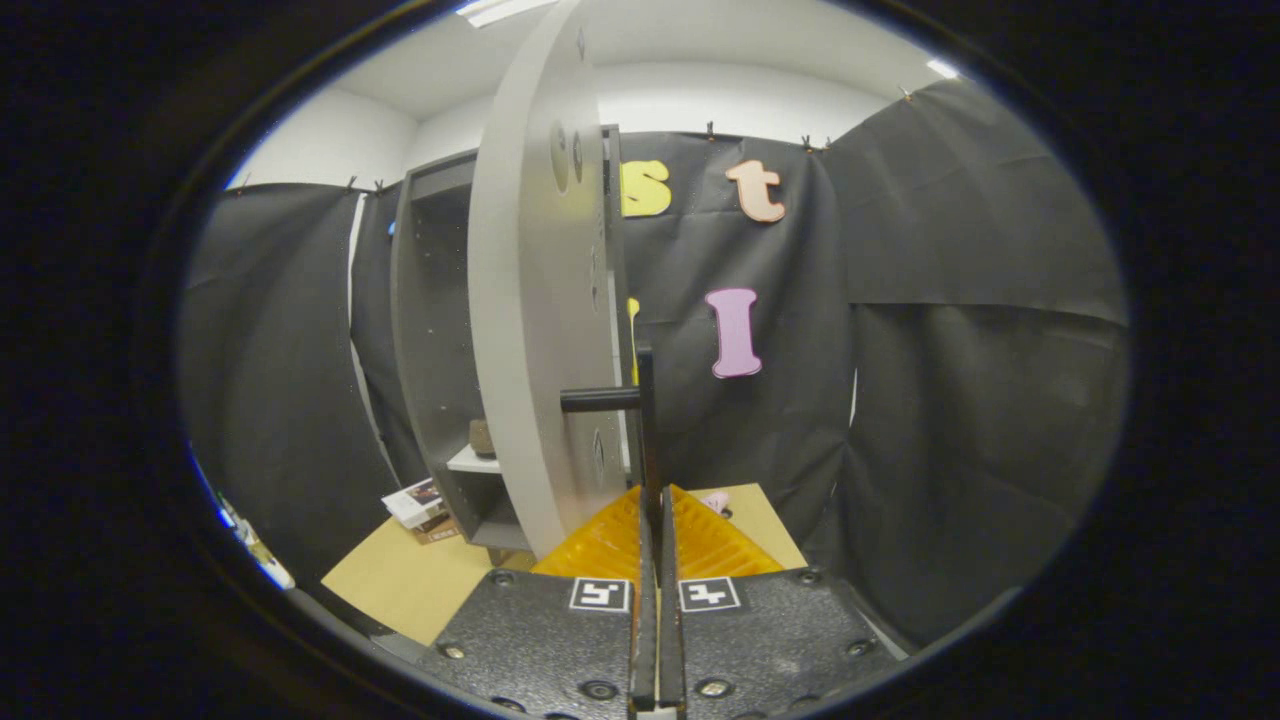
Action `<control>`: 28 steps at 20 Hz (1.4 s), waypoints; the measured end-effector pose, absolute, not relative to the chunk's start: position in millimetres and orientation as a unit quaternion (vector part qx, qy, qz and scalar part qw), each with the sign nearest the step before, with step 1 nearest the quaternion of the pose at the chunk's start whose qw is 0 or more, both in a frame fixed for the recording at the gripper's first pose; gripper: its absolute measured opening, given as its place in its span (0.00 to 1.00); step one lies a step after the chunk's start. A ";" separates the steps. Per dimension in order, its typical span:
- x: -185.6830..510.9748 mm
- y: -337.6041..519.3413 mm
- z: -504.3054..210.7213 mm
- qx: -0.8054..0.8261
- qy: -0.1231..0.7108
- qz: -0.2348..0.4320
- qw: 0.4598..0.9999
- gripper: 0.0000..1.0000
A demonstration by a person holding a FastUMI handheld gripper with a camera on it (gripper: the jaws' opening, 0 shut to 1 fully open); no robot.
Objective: Open the shoe cabinet door, grab the shoes and put them into the shoe cabinet, then close the shoe cabinet door.
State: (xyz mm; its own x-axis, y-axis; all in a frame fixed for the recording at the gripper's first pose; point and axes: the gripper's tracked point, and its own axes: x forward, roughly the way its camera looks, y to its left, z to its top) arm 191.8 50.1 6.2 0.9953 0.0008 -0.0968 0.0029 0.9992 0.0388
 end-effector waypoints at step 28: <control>168.8 213.8 -224.9 -0.035 0.146 0.038 0.988 1.00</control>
